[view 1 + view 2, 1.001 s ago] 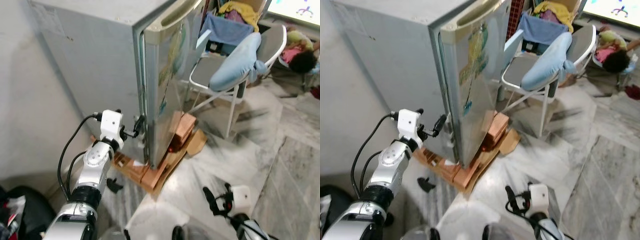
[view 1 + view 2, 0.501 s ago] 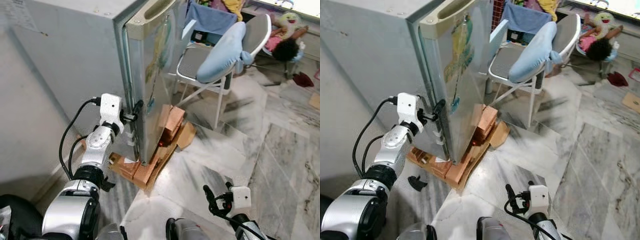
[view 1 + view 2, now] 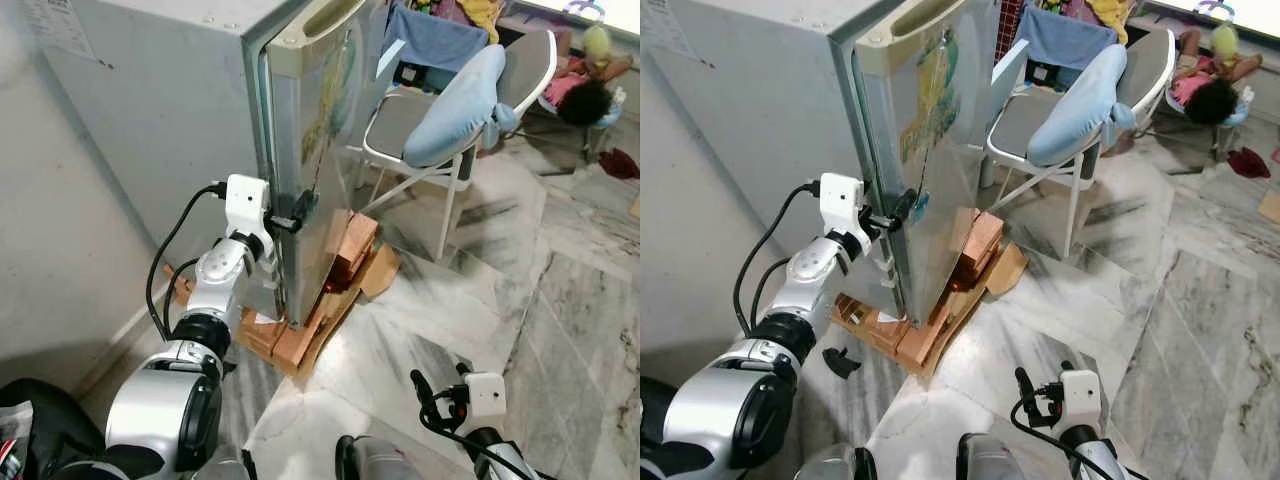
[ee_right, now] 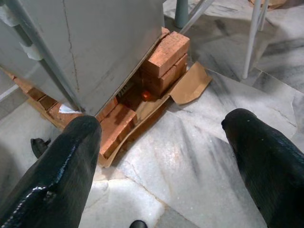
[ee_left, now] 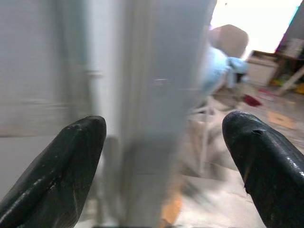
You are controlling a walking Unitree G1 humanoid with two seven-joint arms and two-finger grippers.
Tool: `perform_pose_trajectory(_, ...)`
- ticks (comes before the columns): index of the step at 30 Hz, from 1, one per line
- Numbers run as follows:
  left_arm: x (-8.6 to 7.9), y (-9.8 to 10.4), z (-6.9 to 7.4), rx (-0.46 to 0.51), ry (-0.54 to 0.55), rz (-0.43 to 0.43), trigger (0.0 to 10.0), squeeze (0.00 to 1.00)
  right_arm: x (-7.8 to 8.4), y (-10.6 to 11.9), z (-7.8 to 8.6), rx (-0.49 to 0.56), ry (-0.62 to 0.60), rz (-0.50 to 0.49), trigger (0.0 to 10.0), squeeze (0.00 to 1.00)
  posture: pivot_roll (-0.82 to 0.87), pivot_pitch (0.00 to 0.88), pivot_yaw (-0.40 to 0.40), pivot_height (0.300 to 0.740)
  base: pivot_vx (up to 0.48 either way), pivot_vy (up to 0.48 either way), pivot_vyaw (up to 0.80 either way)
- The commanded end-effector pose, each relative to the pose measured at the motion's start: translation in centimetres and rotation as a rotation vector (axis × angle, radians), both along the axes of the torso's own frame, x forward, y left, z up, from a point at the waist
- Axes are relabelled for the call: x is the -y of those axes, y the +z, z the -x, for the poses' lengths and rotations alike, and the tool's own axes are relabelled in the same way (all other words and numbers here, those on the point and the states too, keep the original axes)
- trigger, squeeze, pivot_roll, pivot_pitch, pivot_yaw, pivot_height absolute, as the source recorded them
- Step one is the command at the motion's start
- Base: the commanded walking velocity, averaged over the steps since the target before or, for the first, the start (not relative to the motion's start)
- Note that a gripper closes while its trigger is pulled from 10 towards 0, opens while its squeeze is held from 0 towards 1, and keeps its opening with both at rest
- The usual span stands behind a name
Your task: Restocking fridge
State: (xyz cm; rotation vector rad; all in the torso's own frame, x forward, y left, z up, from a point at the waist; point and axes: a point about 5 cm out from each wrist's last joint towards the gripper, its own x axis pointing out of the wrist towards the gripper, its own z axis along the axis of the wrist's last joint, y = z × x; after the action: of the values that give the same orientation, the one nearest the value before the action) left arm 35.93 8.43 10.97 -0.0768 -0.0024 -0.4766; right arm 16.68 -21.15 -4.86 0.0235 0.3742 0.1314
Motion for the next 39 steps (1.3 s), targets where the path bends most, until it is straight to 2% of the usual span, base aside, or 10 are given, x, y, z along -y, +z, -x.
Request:
perform_pose_trajectory(1,2.1,0.9,-0.1,0.028,-0.086,-0.011,10.0,0.00,0.2,-0.2,0.3,-0.007,-0.014,0.001,10.0,0.00,-0.18,0.101,-0.021,0.740,0.000,0.000,0.00)
perform_pose_trajectory(5,4.9,1.2,0.4,0.028,-0.182,-0.008,10.0,0.00,0.1,-0.1,0.2,-0.006,-0.014,0.003,10.0,0.00,-0.18,0.095,-0.019,0.740,0.000,0.000,0.00)
perform_pose_trajectory(7,8.4,2.1,1.3,0.053,-0.300,-0.002,10.0,0.00,0.0,-0.1,0.1,-0.004,-0.015,0.003,10.0,0.00,-0.19,0.089,-0.014,0.740,0.000,0.000,0.00)
perform_pose_trajectory(13,15.2,4.4,4.5,0.140,-0.573,0.063,10.0,0.00,0.0,-0.1,-0.1,0.000,-0.022,0.003,10.0,0.00,-0.18,0.082,-0.009,0.740,0.000,0.000,0.00)
perform_pose_trajectory(18,16.4,4.2,6.2,0.152,-0.688,0.096,10.0,0.00,-0.2,-0.1,-0.1,-0.001,-0.024,0.000,10.0,0.00,-0.17,0.078,-0.007,0.740,0.000,0.000,0.00)
perform_pose_trajectory(20,15.8,3.6,6.1,0.133,-0.683,0.095,10.0,0.00,-0.3,-0.1,-0.2,-0.001,-0.025,-0.003,10.0,0.00,-0.16,0.075,-0.006,0.740,0.000,0.000,0.00)
perform_pose_trajectory(25,7.9,0.6,3.5,0.088,-0.458,-0.003,10.0,0.00,-0.2,0.0,-0.8,0.001,-0.027,-0.007,10.0,0.00,-0.13,0.069,-0.012,0.740,0.053,-0.125,-0.11)
perform_pose_trajectory(27,7.0,0.4,3.2,0.083,-0.428,-0.010,10.0,0.00,-0.1,0.1,-1.1,0.001,-0.028,-0.007,10.0,0.00,-0.13,0.069,-0.012,0.740,0.266,-0.379,-0.56)
perform_pose_trajectory(31,0.2,-1.3,2.9,0.057,-0.224,-0.071,10.0,0.00,0.1,1.4,-2.7,0.076,-0.015,-0.008,10.0,0.00,-0.09,0.056,-0.018,0.740,0.139,-0.401,-0.51)
perform_pose_trajectory(39,-1.2,-2.5,4.1,0.045,-0.133,-0.066,10.0,0.00,-0.3,2.5,-3.7,0.134,0.000,-0.002,10.0,0.00,-0.08,0.046,-0.025,0.740,0.331,-0.311,0.00)
